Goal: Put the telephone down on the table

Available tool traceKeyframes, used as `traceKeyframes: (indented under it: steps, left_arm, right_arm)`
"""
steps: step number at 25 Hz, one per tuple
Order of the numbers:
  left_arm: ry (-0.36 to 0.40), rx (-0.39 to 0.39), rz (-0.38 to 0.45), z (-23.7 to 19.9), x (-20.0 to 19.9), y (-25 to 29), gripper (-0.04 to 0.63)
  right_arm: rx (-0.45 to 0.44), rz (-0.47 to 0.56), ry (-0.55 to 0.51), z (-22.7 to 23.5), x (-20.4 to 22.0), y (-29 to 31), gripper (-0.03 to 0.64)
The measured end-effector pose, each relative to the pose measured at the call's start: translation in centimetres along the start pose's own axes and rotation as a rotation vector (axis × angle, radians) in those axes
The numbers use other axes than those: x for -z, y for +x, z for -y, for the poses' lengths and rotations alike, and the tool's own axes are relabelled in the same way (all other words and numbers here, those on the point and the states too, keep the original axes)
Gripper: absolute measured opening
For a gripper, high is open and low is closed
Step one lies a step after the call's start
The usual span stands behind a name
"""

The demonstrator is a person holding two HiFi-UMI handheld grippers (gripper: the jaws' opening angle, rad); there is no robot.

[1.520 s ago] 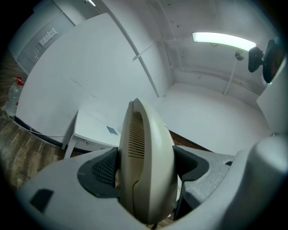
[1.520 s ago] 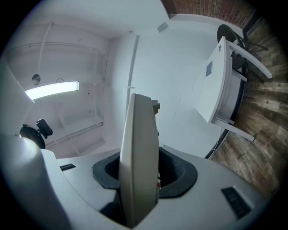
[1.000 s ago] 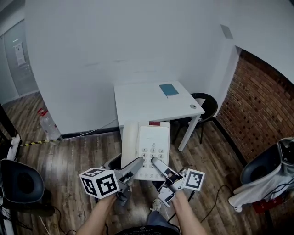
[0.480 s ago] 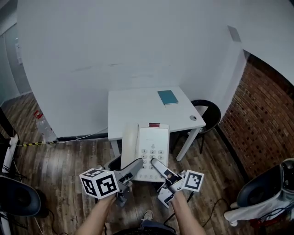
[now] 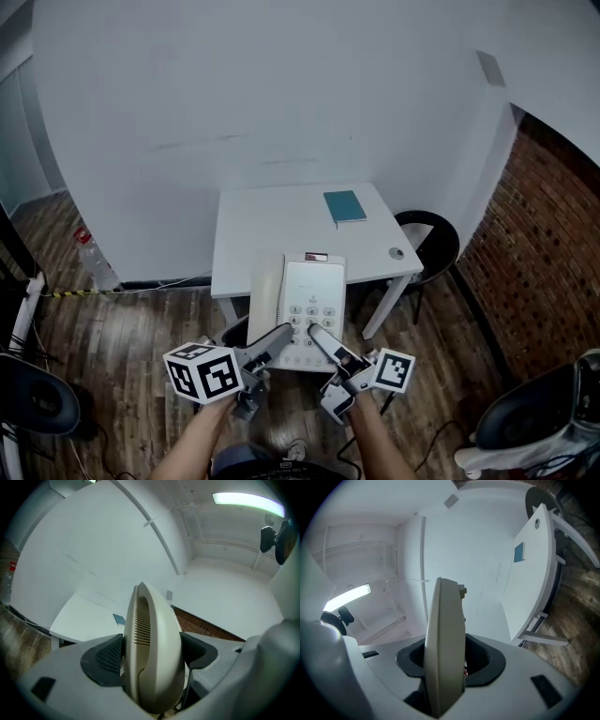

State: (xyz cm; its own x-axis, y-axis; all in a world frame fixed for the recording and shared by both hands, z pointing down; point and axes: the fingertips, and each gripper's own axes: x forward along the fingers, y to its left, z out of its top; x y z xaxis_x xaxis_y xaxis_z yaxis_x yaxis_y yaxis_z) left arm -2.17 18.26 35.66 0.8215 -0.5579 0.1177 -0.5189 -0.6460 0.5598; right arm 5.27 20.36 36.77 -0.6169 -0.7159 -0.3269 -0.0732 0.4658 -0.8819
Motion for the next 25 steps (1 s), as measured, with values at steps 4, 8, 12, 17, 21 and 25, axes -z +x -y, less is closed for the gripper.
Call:
traceKeyframes:
  steps: [4, 8, 12, 17, 21, 25]
  left_arm:
    - [0.01, 0.001, -0.001, 0.3, -0.6, 1.9, 0.382]
    - [0.01, 0.006, 0.005, -0.3, -0.1, 2.4, 0.382]
    - [0.002, 0.003, 0.009, -1.2, -0.6, 4.1, 0.382]
    - [-0.007, -0.002, 0.009, -3.7, -2.1, 6.6, 0.382]
    - [-0.011, 0.005, 0.008, -6.4, -3.8, 8.8, 0.382]
    - [-0.017, 0.015, 0.001, -9.8, -6.1, 11.4, 0.382]
  right_arm:
    - [-0.007, 0.004, -0.003, 0.4, -2.0, 0.0, 0.178]
    - [-0.006, 0.0, -0.011, 1.3, -2.1, -0.1, 0.178]
    - [0.0, -0.01, -0.011, 2.4, -3.6, 0.6, 0.178]
    - [0.006, -0.018, -0.011, 4.5, -5.8, 3.1, 0.178]
    - [0.01, -0.018, -0.016, 6.6, -7.6, 5.6, 0.178]
    - [0.022, -0.01, -0.011, 9.1, -9.8, 9.1, 0.178]
